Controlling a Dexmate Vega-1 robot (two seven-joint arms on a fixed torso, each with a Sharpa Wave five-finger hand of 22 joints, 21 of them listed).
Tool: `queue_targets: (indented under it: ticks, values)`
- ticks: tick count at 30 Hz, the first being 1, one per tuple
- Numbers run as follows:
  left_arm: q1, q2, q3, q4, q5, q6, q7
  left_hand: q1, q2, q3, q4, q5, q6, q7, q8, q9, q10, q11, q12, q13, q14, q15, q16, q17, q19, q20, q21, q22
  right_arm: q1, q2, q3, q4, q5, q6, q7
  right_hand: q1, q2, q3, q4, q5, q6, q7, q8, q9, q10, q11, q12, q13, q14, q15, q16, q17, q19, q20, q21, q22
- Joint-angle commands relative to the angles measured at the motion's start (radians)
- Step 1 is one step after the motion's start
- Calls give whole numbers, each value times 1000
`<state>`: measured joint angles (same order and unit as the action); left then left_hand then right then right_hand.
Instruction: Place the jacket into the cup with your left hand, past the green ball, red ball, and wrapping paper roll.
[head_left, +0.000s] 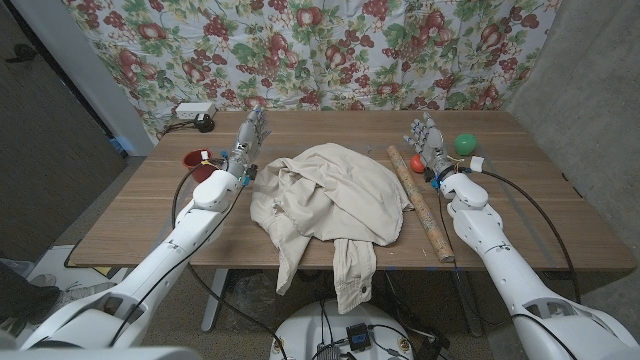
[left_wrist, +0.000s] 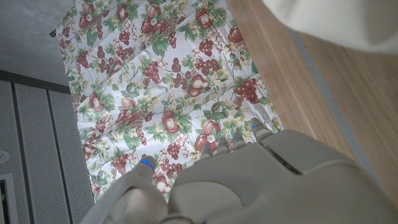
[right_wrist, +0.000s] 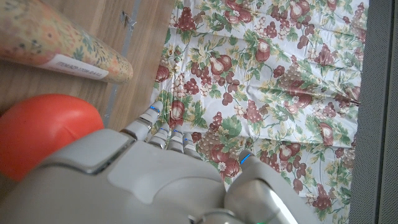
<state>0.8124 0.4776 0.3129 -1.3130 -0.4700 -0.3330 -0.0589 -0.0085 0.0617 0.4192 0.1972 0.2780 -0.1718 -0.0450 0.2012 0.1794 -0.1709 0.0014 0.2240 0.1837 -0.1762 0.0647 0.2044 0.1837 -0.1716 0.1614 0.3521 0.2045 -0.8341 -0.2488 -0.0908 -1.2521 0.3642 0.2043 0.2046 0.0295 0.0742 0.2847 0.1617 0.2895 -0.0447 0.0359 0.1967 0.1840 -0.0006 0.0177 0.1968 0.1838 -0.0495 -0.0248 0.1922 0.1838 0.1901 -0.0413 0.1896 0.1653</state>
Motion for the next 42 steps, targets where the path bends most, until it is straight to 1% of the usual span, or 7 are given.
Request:
queue_targets:
  ticks: [1, 14, 24, 31, 35, 38, 42]
  values:
    - [-9, 7, 10, -21, 38, -8, 5, 10, 112, 3, -7, -2, -188, -6, 8, 2, -176, -5, 3, 3, -137, 3, 5, 3, -22, 6, 5, 1, 10, 9, 13, 21, -5, 10, 15, -5, 52, 0, 1, 9, 4, 5, 7, 4, 7, 1, 4, 2, 2, -4, 4, 1, 8, -18, 8, 6]
    - [-8, 30, 20, -60, 96, -14, 17, 15, 108, 5, -12, -2, -173, -8, 7, 2, -166, -3, 3, 4, -131, 2, 2, 2, -17, 5, 5, 0, 18, 13, 19, 35, -3, 19, 27, -5, 51, -2, 1, 9, 5, 4, 6, 4, 8, 1, 3, 2, 4, -4, 4, 1, 10, -18, 7, 6]
    - [4, 51, 22, -103, 140, -4, 36, 22, 106, 8, -16, -2, -157, -21, 8, 2, -161, -2, 2, 3, -125, 1, -1, 0, -13, 6, 5, -2, 13, 14, 23, 34, -1, 23, 30, -5, 51, -3, 1, 10, 6, 4, 5, 4, 7, 0, 2, 2, 4, -4, 3, 2, 10, -18, 7, 6]
    - [11, 75, 24, -146, 201, -15, 55, 23, 105, 9, -17, -2, -152, -25, 7, 2, -159, -3, 1, 3, -124, 3, -2, 0, -12, 9, 4, -3, 3, 12, 30, 17, 4, 23, 31, -5, 51, -3, 1, 10, 6, 4, 4, 4, 10, 4, 2, 3, 4, -4, 2, 2, 10, -18, 7, 6]
    - [18, 76, 20, -162, 192, -11, 47, 24, 104, 10, -18, -2, -146, -25, 8, 2, -157, -4, 1, 4, -121, 4, -3, 0, -11, 11, 4, -3, -2, 13, 33, 3, 7, 17, 29, -5, 51, -4, 1, 10, 7, 4, 4, 4, 10, 1, 2, 3, 5, -4, 2, 2, 10, -18, 6, 6]
    - [19, 85, 21, -171, 219, -14, 55, 25, 103, 11, -18, -2, -138, -27, 9, 2, -152, -1, 2, 4, -119, 4, -3, 0, -10, 12, 3, -4, -4, 11, 33, -2, 5, 21, 31, -5, 51, -4, 1, 10, 6, 4, 4, 4, 11, 3, 2, 3, 5, -4, 2, 2, 10, -18, 6, 6]
    - [23, 91, 17, -183, 231, -12, 60, 27, 101, 12, -20, -3, -103, -37, 16, 2, -139, 3, 4, 3, -113, -3, -4, -1, -3, 0, 4, -5, -9, 11, 35, -12, 5, 18, 28, -5, 51, -4, 1, 10, 7, 4, 3, 4, 10, 3, 1, 3, 5, -4, 2, 2, 10, -17, 6, 6]
